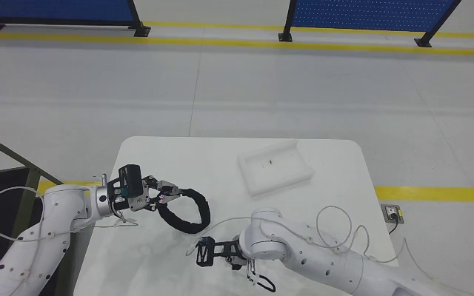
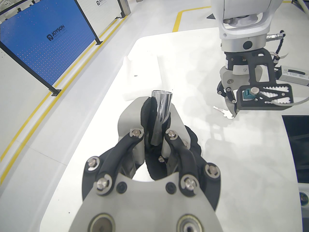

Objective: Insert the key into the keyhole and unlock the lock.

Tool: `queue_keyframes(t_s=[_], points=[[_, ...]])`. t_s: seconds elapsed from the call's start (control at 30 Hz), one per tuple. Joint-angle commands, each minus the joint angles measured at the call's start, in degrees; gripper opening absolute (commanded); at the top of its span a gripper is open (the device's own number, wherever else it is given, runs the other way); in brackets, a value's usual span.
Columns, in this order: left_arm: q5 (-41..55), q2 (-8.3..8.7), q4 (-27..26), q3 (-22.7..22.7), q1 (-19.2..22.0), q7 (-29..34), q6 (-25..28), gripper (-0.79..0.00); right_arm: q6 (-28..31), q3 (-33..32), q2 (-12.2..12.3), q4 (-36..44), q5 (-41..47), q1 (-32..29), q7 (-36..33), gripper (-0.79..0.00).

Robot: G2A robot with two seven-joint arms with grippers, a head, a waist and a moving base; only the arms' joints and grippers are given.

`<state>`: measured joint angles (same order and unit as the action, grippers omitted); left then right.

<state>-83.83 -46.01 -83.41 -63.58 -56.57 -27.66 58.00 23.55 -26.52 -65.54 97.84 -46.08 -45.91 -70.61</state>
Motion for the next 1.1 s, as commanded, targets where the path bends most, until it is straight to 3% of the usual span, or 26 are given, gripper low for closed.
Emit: queue_keyframes(t_s=[0.0,0.47,1.07], points=[[0.00,0.00,0.00,0.00,0.00,0.00,0.00,-0.785,-0.25,-1.36,0.49,1.17,0.10,-0.67,0.66,-0.785],[0.00,0.00,0.00,0.00,0.00,0.00,0.00,-0.785,-2.81,-16.76,4.96,8.23,1.74,-6.39,5.49,-0.785],[0.00,0.00,0.00,0.00,0.00,0.00,0.00,-0.785,-3.16,-33.19,7.58,4.75,8.66,-5.42,6.65,-0.785]])
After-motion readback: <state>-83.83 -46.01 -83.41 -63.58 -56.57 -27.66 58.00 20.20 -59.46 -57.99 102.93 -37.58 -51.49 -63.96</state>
